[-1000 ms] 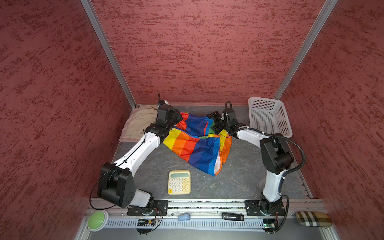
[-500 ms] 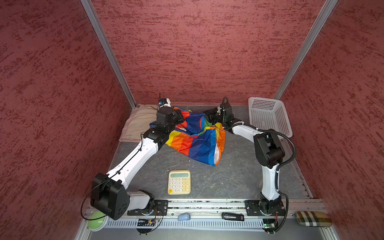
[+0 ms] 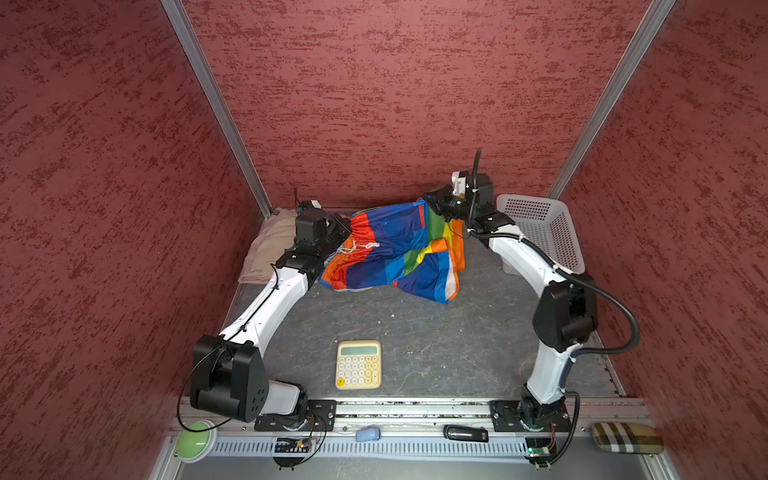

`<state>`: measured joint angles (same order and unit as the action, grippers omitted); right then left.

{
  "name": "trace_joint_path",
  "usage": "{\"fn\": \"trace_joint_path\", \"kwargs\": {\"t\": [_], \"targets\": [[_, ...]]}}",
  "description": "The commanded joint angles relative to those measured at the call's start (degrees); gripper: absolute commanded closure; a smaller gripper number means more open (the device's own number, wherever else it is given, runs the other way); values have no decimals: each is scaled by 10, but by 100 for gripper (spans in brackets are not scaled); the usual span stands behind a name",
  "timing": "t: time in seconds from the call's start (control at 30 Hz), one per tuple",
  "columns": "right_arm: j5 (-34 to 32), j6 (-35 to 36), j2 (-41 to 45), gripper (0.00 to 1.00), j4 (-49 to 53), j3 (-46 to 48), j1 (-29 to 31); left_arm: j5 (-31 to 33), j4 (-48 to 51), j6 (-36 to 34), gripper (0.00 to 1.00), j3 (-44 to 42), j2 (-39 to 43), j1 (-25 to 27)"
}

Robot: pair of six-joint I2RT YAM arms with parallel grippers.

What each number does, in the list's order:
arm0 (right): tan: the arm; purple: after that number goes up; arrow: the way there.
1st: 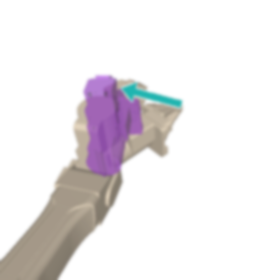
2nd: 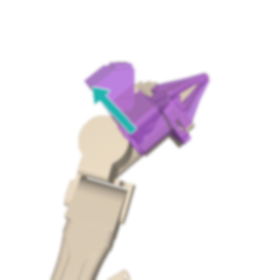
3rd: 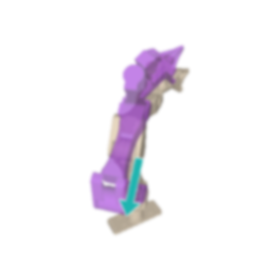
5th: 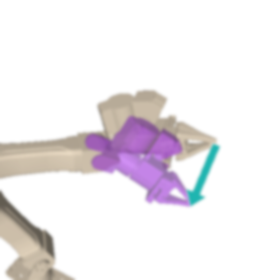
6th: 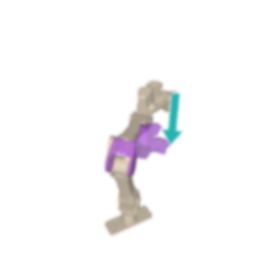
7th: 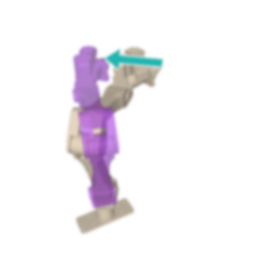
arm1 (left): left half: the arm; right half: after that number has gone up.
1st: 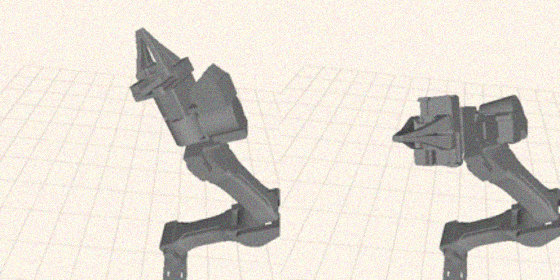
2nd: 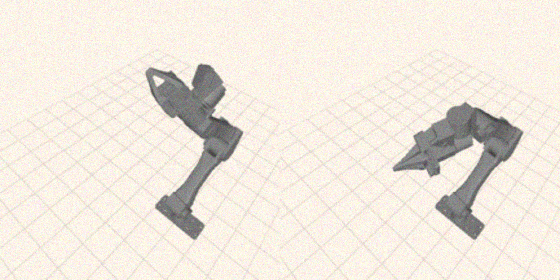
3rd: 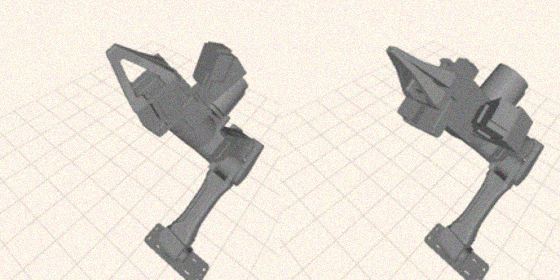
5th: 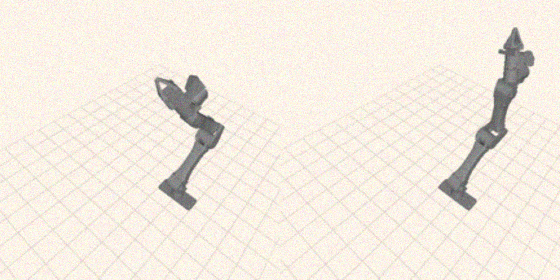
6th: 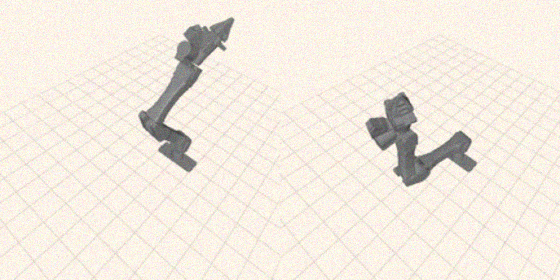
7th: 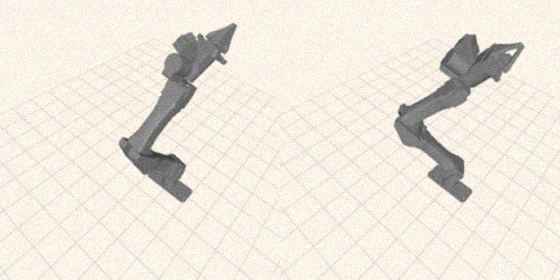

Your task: Fold and stack the shorts

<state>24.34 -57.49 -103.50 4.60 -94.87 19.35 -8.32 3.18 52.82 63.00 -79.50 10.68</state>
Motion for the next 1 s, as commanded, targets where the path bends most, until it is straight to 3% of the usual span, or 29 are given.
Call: {"fn": "trace_joint_path", "kwargs": {"t": [0.0, 0.2, 0.33, 0.37, 0.57, 0.73, 0.97], "targets": [[-79, 79, 45, 100, 50, 107, 7, -7, -2, 77, 100, -42, 0, -42], [-104, 35, 102, 99, -37, 359, 21, -40, -24, 121, 100, -133, 6, -74], [-111, 36, 156, 82, -18, 421, 12, -47, -21, 117, 100, -179, 25, -75], [-116, 36, 183, 75, -7, 428, 6, -51, -23, 118, 100, -191, 29, -75], [-157, 35, 276, 5, 55, 436, -24, -47, -21, 108, 100, -226, 58, -69], [-131, 17, 242, 1, 37, 434, -12, -44, -27, 117, 100, -237, 63, -59], [-149, -7, 220, 1, 2, 486, 4, -42, -32, 120, 100, -227, 59, -56]]}}
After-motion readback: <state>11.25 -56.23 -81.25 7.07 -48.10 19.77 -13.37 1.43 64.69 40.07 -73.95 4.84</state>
